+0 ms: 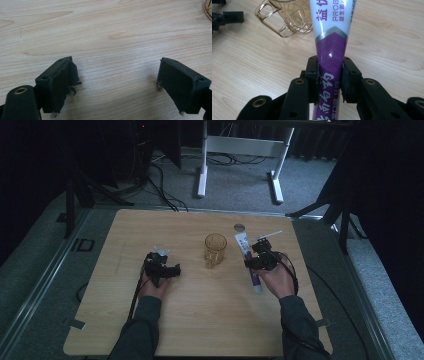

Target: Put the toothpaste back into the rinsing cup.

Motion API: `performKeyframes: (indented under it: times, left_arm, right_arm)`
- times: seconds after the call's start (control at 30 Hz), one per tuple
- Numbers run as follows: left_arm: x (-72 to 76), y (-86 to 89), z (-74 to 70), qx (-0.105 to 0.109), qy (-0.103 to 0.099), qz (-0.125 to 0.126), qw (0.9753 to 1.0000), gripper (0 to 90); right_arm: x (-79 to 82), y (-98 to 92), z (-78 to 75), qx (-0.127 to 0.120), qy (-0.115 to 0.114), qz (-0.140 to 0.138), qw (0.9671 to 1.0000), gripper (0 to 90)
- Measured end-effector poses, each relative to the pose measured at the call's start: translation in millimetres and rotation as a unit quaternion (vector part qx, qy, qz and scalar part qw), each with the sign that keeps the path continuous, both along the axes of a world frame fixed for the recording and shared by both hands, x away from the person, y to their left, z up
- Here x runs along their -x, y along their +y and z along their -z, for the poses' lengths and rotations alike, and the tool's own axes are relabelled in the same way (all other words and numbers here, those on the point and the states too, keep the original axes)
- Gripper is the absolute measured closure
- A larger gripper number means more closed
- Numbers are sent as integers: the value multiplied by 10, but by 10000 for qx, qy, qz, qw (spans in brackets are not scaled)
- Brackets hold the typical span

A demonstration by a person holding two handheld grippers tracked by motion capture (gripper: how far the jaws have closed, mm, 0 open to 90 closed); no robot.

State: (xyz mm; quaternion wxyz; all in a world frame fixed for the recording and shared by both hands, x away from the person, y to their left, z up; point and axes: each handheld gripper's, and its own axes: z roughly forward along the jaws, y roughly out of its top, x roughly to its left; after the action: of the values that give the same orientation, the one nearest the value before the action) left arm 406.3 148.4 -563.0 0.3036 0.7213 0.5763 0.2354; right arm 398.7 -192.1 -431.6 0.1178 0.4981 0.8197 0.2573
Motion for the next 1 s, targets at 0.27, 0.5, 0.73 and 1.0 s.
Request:
performKeyframes:
  times: [0.27,0.5,0.73,1.0]
  left_arm:
    - [0,2,-1,-15,7,11,10000,138]
    - [0,1,-1,-7,3,6,10000,138]
    - [-1,1,-1,-3,2,3,10000,138]
    - [0,0,-1,-2,8,3,10000,138]
  right_arm:
    - [-31,17,-8,-117,-112,67,9998,718]
    - [-50,14,-28,-222,-206,117,9995,718]
    - [-70,-2,-66,-361,-313,144,9988,718]
    - [-86,-13,-84,-491,-399,164,9979,717]
